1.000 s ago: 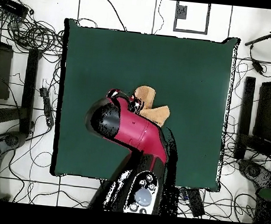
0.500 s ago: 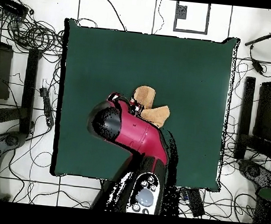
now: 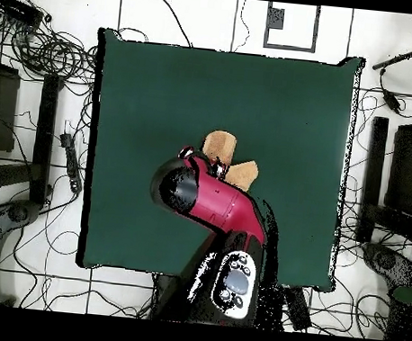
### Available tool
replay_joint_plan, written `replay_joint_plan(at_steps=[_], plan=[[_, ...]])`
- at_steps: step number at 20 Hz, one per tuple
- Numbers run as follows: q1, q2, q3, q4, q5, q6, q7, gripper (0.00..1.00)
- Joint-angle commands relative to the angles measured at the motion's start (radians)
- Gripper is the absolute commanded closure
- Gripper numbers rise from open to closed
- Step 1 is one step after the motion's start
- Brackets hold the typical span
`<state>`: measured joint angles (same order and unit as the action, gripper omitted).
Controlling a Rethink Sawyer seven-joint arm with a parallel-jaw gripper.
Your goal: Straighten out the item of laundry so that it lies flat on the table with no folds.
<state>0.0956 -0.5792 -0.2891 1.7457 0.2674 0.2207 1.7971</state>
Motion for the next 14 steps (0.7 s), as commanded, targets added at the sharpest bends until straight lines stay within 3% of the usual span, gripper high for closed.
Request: replay_joint_plan(at_steps=[1,14], plan=[[0.025,0.095,0.131,0.071,-0.032,-0.042,0.159,0.00],[0.048,0.094,0.110,0.065,-0.028,-0.029,0.166,0.00]])
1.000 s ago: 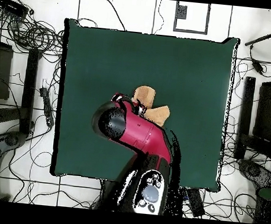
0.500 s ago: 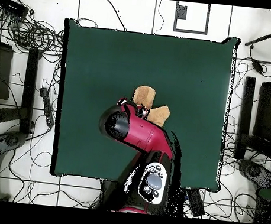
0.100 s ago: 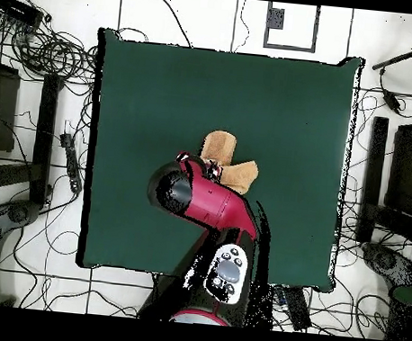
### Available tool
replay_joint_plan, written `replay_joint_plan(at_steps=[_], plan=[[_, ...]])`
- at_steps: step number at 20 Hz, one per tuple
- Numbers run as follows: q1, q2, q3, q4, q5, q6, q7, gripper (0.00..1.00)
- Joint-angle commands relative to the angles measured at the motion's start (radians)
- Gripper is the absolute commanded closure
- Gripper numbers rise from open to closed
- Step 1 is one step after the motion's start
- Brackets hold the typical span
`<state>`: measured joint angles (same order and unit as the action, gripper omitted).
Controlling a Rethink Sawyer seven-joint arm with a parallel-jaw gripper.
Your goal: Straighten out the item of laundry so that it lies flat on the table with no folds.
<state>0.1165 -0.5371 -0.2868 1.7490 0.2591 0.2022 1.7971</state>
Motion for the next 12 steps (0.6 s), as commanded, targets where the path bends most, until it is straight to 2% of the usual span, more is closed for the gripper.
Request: replay_joint_plan(at_steps=[1,12], plan=[[0.026,0.053,0.109,0.062,-0.021,-0.012,0.165,0.00],[0.036,0.065,0.104,0.090,-0.014,-0.008,0.181,0.00]])
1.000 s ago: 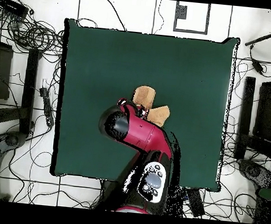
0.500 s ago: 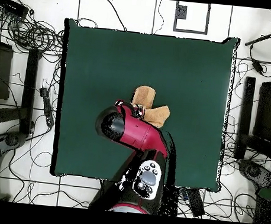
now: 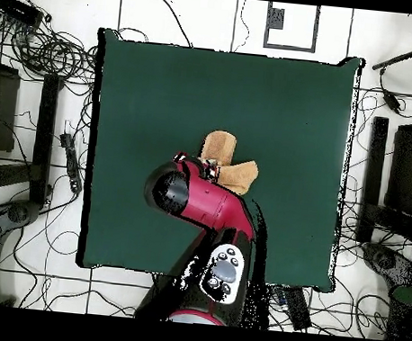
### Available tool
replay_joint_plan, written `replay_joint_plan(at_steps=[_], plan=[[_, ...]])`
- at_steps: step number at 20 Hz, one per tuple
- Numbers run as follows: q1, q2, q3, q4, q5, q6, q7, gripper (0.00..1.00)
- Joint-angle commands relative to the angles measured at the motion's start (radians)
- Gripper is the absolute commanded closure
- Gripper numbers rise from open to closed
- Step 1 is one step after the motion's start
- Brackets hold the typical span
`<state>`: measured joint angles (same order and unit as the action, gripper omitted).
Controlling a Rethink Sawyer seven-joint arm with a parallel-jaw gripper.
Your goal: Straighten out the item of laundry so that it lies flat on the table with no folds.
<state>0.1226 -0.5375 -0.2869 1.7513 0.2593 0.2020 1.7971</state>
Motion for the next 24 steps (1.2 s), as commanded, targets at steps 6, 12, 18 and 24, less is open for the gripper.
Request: replay_joint_plan(at_steps=[6,12,18,24], plan=[[0.020,0.086,0.123,0.114,-0.018,-0.056,0.190,0.00],[0.016,0.103,0.128,0.124,-0.015,-0.085,0.195,0.00],[0.010,0.132,0.134,0.126,-0.017,-0.118,0.191,0.00],[0.010,0.156,0.135,0.124,-0.014,-0.150,0.194,0.00]])
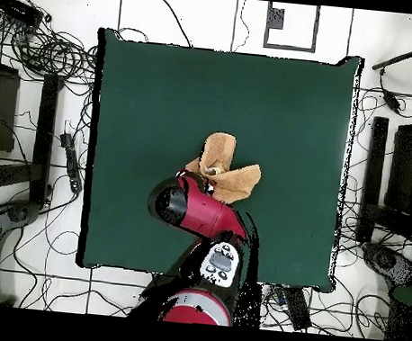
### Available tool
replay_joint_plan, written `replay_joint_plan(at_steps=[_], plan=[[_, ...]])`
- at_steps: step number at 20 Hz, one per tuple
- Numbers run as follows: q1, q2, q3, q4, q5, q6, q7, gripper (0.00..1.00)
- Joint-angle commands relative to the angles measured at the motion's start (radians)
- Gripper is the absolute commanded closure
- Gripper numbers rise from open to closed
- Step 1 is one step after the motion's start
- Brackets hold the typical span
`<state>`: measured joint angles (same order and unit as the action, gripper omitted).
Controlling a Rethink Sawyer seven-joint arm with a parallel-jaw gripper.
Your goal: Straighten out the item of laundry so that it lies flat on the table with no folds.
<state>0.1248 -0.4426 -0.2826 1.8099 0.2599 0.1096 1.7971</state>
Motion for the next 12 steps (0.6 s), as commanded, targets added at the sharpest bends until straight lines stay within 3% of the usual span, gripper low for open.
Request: replay_joint_plan(at_steps=[1,12], plan=[[0.007,0.062,0.132,0.067,-0.015,-0.063,0.194,0.00],[-0.009,0.021,0.080,0.006,-0.030,-0.042,0.146,0.00]])
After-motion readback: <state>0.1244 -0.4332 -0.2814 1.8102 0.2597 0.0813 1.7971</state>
